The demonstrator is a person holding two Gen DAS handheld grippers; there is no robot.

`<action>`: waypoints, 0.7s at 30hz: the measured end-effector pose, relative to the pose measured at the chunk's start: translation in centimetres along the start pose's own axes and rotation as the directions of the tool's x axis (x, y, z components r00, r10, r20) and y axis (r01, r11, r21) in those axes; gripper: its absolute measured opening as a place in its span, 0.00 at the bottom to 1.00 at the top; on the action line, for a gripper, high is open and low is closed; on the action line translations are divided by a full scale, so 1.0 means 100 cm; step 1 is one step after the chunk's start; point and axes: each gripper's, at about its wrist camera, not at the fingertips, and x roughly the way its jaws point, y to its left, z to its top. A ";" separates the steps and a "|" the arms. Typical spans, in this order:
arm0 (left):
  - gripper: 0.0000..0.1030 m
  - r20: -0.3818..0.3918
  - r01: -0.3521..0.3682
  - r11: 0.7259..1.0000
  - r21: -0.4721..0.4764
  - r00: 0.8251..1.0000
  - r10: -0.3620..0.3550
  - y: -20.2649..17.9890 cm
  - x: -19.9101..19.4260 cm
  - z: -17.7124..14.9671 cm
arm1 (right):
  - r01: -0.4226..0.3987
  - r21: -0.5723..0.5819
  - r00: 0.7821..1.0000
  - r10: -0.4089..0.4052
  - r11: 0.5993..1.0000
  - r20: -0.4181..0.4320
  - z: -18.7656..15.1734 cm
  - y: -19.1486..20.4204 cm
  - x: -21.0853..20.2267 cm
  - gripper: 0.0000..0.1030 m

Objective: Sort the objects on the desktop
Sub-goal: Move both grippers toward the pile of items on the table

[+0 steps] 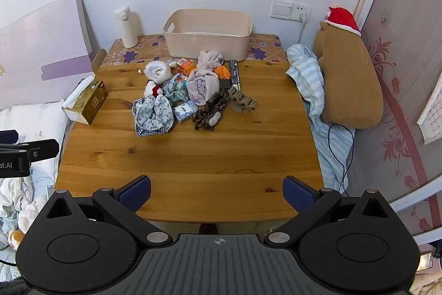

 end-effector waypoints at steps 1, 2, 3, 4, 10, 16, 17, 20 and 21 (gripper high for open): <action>1.00 -0.002 0.002 1.000 -0.002 1.000 -0.002 0.000 0.002 0.002 | -0.001 0.001 1.000 0.001 1.000 -0.002 0.002 -0.001 0.002 1.00; 1.00 -0.005 0.003 1.000 -0.004 1.000 -0.003 0.001 0.004 0.004 | -0.001 0.000 1.000 0.001 1.000 -0.005 0.005 -0.002 0.005 1.00; 1.00 -0.009 0.002 1.000 -0.005 1.000 -0.002 0.001 0.006 0.006 | 0.000 -0.003 1.000 0.000 1.000 -0.008 0.008 -0.002 0.007 1.00; 1.00 -0.014 0.000 1.000 -0.005 1.000 0.000 0.001 0.009 0.008 | 0.001 -0.006 1.000 -0.001 1.000 -0.009 0.010 -0.002 0.010 1.00; 1.00 -0.031 -0.009 1.000 -0.006 0.999 0.009 0.001 0.025 0.024 | -0.014 -0.022 1.000 0.014 1.000 -0.011 0.029 -0.006 0.024 1.00; 1.00 -0.061 -0.025 0.999 -0.023 0.998 0.024 0.001 0.049 0.045 | -0.034 -0.029 0.998 0.032 0.999 -0.047 0.054 -0.014 0.048 1.00; 1.00 -0.066 -0.028 0.999 -0.030 0.997 0.026 0.002 0.054 0.049 | -0.037 -0.029 0.998 0.035 0.999 -0.051 0.057 -0.014 0.052 1.00; 1.00 -0.079 -0.029 0.998 -0.050 0.997 0.025 0.004 0.066 0.059 | -0.044 -0.039 0.997 0.041 0.998 -0.063 0.070 -0.016 0.065 1.00; 1.00 -0.083 -0.032 0.998 -0.057 0.996 0.027 0.004 0.071 0.063 | -0.046 -0.043 0.997 0.043 0.998 -0.067 0.074 -0.017 0.069 1.00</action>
